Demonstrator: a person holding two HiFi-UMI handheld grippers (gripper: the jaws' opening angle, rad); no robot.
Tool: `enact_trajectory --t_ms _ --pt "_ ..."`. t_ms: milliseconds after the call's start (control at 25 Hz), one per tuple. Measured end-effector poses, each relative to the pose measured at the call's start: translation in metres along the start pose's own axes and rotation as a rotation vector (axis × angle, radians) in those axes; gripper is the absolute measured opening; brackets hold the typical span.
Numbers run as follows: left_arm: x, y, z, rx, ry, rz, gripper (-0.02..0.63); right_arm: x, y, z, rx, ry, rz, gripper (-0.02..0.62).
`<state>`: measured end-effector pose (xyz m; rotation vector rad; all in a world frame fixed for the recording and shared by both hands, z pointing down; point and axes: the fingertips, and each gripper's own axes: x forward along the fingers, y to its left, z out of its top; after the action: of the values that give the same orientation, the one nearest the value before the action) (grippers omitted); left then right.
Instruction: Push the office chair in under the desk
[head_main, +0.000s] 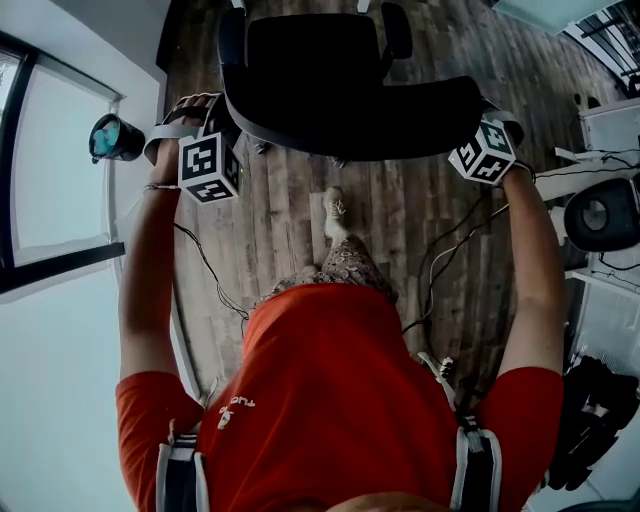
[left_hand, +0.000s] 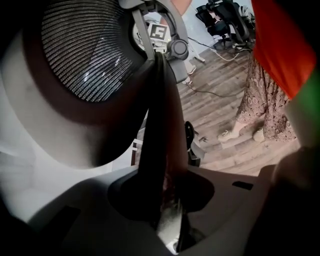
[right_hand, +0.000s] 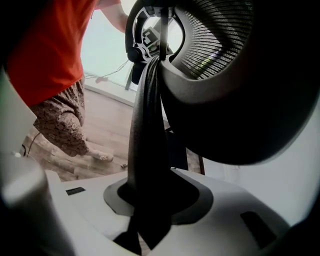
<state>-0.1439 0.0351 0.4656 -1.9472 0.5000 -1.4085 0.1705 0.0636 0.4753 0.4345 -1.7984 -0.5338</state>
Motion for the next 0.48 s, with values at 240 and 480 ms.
enact_trajectory --t_ms 240,480 --pt "0.037 0.037 -0.016 -0.012 0.028 -0.027 0.103 0.030 -0.044 -0.013 -0.017 -0.013 -0.009 0.141" --pt "0.076 0.078 -0.025 -0.035 0.055 -0.015 0.107 0.067 -0.089 -0.040 -0.025 -0.005 0.022 0.141"
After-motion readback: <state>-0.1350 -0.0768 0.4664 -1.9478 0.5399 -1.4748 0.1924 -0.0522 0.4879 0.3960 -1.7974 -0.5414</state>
